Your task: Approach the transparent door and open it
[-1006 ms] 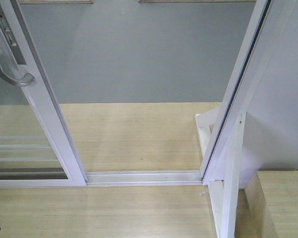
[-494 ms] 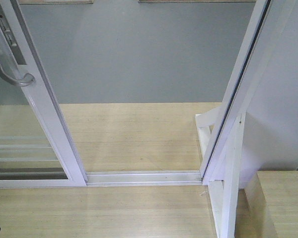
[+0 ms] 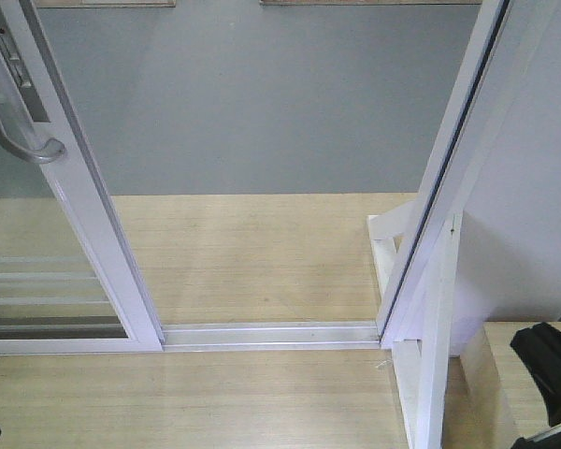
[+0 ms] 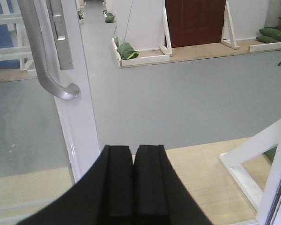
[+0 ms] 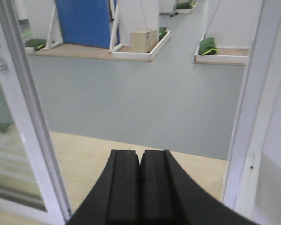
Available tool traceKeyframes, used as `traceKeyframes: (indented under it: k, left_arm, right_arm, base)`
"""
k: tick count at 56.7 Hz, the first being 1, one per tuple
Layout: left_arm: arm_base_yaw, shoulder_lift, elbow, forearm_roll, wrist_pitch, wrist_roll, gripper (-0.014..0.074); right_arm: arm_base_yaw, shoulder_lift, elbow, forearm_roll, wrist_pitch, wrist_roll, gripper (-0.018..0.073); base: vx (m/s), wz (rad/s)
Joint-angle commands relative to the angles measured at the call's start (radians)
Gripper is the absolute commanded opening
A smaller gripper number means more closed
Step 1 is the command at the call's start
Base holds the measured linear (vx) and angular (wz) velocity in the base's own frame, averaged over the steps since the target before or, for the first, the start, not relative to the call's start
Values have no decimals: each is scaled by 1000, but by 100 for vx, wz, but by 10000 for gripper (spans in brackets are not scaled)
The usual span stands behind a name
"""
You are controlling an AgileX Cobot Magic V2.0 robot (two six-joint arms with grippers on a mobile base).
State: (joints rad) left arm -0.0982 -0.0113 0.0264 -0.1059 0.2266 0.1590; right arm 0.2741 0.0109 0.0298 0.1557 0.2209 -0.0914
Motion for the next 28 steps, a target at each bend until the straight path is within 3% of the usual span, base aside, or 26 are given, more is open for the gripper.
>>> traceKeyframes:
  k: [1,6,12,28]
  left_arm:
    - [0,-13,-19,-5,-80,-8,1]
    - [0,-13,-19,-5,-80,-8,1]
    - [0,-13,-19,-5,-80,-8,1]
    - [0,-13,-19,-5,-80,-8,3]
  right_arm:
    - [-112,-39,3,-1,-40,1,-4]
    - [-229,-36,3,-2,-48,1,-4]
    - [-309,-36,3,1,-54,1,-4]
    - [-337,-36,3,1,-54,1,-4]
  base:
    - [0,0]
    - [0,0]
    - [0,0]
    - [0,0]
